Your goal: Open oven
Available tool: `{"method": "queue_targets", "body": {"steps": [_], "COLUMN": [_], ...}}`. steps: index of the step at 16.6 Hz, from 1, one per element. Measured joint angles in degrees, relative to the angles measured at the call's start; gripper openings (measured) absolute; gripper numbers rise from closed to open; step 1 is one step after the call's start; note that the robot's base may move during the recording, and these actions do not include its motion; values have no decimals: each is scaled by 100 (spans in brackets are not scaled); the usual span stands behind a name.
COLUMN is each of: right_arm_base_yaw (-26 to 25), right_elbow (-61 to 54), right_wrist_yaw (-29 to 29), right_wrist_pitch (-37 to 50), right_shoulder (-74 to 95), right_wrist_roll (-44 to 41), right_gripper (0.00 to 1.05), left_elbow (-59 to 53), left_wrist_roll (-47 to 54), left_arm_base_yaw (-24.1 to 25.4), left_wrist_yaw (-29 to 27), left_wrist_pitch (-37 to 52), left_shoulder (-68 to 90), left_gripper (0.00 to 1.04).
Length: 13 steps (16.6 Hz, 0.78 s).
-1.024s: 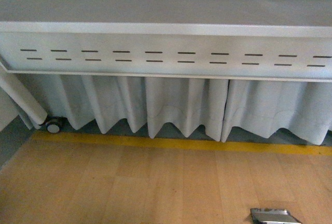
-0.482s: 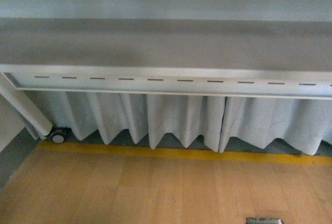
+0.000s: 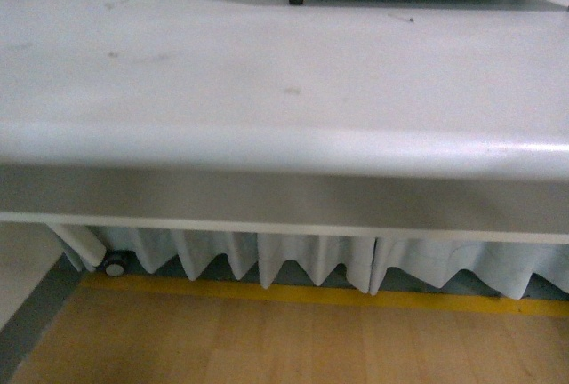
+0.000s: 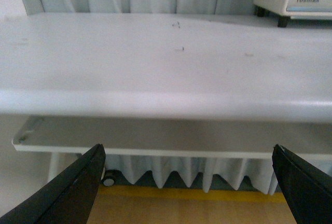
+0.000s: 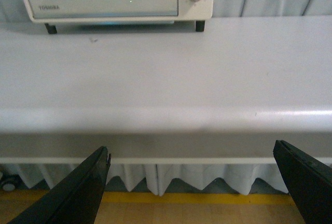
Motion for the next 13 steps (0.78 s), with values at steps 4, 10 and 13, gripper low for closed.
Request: {"method": "queue_targets", "body": {"steps": [4,10,13], "right_arm_base_yaw": [0,0,0], "right_elbow": [0,0,0], "right_wrist_yaw": [4,0,0], "right_wrist_pitch": [-2,-7,2], "right_shoulder": [0,0,0], "right_wrist_roll": [9,7,7], "right_gripper": [98,98,98], "left_elbow": [0,0,0], "left_wrist_roll": [4,4,4], "left_arm_base_yaw": [0,0,0], "left_wrist_yaw": [9,9,9], "left_wrist_pitch": [-2,-4,4], "left_shoulder": [0,0,0], "left_gripper": [98,98,98]}}
